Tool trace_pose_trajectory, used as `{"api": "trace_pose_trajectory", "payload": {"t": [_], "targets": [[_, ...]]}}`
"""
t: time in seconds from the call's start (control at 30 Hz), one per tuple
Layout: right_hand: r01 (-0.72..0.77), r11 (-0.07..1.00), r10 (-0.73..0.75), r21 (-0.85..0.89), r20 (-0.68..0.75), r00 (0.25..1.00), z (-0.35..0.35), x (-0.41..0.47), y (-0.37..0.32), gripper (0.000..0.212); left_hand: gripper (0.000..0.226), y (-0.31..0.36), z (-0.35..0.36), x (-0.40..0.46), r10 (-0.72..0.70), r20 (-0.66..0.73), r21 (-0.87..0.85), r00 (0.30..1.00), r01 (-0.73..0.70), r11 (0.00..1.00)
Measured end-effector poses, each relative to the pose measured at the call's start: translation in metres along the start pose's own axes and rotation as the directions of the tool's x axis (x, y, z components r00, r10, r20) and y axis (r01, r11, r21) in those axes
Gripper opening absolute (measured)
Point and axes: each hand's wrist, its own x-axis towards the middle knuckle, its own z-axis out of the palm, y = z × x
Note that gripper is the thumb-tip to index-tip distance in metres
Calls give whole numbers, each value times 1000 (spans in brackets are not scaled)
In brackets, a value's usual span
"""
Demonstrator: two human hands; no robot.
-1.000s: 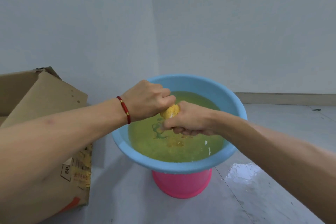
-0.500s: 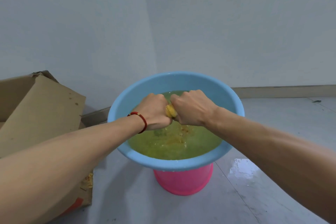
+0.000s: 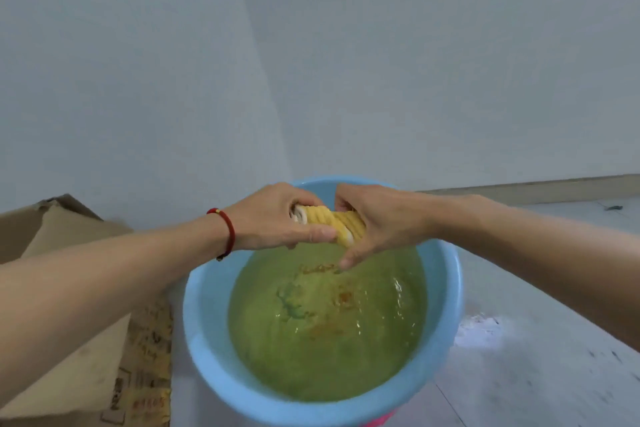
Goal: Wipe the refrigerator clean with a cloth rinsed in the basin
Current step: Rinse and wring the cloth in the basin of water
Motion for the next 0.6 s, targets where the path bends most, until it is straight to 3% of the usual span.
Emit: {"api": "trace_pose_trajectory", "payload": {"t": [0.1,0.17,0.27,0.37,0.4,0.43,0.5,0.57,0.6], "targets": [[-84,971,53,225,142,988,-71,-21,4,44,37,38,-57,5,71,-5,-34,997,-71,997],[-139,855,23,500,231,973,-106,-43,5,35,33,66,-84,4,66,-93,-182,994,-82,980],[-219,518,29,827,240,970,-154,-85,1,44,30,127,-117,5,-13,-264,-438,964,-108,892],[-197,55,266,979,176,948,-205,-141,-25,34,35,197,-148,-1,-7,-299,-506,954,-152,849],[-157,-42,380,987,161,911,-222,-162,-37,26,36,220,-161,-3,4,-297,-523,955,-166,836],[-126,-89,476,988,154,866,-239,-182,-50,22,35,243,-176,-7,24,-277,-539,961,-176,824],[-104,-133,608,986,164,777,-288,-220,-81,35,31,298,-216,-15,113,-181,-538,977,-194,820],[-144,-106,745,984,174,644,-334,-255,-117,29,30,357,-259,-29,248,-74,-461,966,-254,850],[-179,-28,830,984,122,543,-357,-269,-140,39,31,384,-280,-37,302,-42,-406,952,-293,866]]}}
